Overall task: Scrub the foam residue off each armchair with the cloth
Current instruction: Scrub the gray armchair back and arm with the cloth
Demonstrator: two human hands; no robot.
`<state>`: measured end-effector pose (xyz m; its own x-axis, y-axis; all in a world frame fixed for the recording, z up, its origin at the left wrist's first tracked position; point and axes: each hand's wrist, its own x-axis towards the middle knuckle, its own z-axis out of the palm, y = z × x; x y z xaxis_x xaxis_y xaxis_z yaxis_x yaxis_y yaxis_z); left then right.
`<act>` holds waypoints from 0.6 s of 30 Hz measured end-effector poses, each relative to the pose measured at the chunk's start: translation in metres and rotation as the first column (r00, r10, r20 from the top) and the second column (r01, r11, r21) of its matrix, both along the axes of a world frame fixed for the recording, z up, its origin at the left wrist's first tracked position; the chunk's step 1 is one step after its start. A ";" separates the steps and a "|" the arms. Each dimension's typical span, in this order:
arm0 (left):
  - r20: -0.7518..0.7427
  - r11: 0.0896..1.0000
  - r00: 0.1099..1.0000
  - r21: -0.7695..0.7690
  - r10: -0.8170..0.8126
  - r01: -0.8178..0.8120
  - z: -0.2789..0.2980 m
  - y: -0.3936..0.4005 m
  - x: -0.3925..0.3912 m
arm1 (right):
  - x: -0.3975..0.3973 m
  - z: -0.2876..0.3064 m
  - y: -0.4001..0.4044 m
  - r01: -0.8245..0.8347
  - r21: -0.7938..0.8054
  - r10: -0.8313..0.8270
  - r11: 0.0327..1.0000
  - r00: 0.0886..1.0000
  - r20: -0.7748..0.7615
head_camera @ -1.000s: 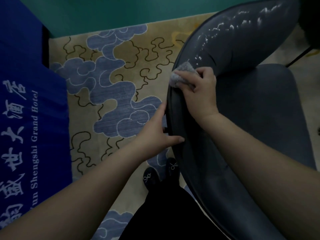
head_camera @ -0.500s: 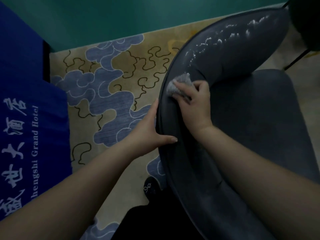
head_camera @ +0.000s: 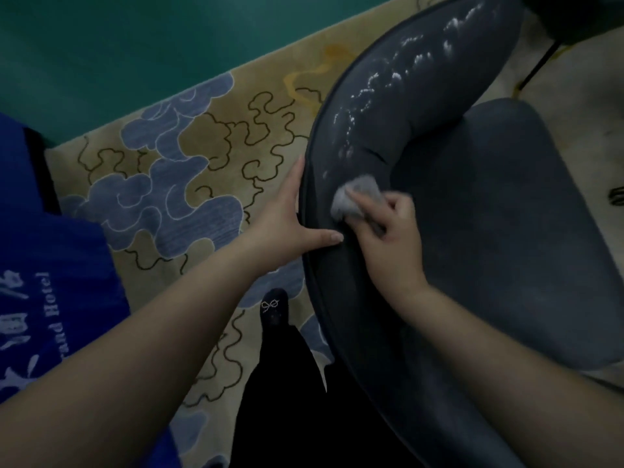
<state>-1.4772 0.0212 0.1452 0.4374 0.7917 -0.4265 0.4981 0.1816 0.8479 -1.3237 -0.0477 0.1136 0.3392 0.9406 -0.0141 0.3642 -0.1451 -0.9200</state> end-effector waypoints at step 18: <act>0.116 0.930 0.933 -0.102 -0.340 0.352 -0.024 0.072 -0.011 | -0.017 0.015 0.054 0.100 -0.045 -0.083 0.994 0.953 0.292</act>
<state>-1.4882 0.0931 0.1214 0.7181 0.5297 -0.4513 0.4665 0.1148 0.8770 -1.3405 0.0067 0.1282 0.4215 0.9058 0.0439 0.5964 -0.2405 -0.7658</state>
